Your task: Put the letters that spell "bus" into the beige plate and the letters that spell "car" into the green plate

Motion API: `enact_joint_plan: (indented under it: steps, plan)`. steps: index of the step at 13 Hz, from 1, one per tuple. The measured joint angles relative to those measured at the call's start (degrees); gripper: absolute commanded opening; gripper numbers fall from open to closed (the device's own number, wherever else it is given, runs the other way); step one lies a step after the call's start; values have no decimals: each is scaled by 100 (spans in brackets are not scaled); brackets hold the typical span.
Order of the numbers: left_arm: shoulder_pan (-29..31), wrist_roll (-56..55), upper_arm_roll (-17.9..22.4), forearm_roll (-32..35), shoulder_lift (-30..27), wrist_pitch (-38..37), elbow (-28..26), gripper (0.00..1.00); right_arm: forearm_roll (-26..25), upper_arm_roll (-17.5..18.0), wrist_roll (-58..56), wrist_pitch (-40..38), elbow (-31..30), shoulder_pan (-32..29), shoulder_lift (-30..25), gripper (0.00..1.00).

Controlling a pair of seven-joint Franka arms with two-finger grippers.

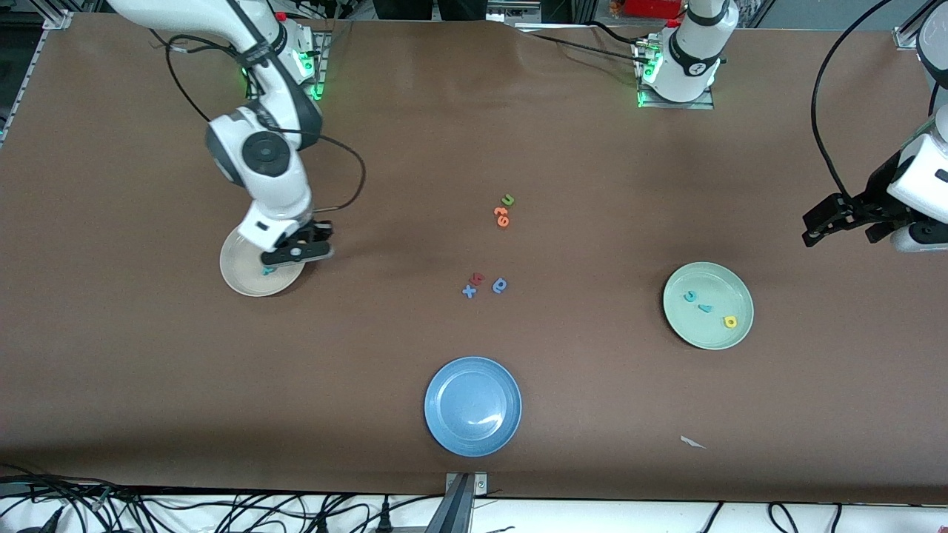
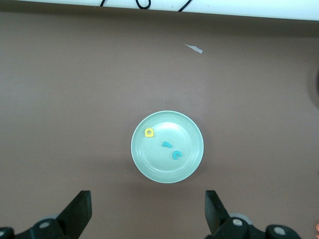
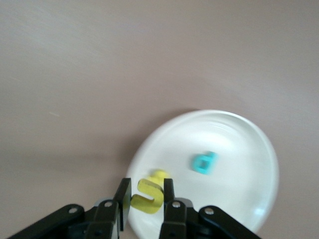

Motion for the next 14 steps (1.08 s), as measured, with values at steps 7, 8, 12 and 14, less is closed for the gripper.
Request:
enact_joint_plan:
  steps: [7, 8, 12, 14]
  plan:
    - [-11, 0, 0, 0, 4, -8, 0, 100, 864, 4, -445, -270, -215, -384, -90, 99]
    - [-11, 0, 0, 0, 4, -8, 0, 100, 1026, 5, -446, -301, -214, -384, -103, 100]
    - [-13, 0, -1, 0, 8, -12, 0, 100, 1405, 19, -466, -422, -85, -384, -310, 100]
    - [-15, 0, -2, 0, 18, -17, 0, 100, 1429, 32, -495, -650, 262, -382, -400, 100]
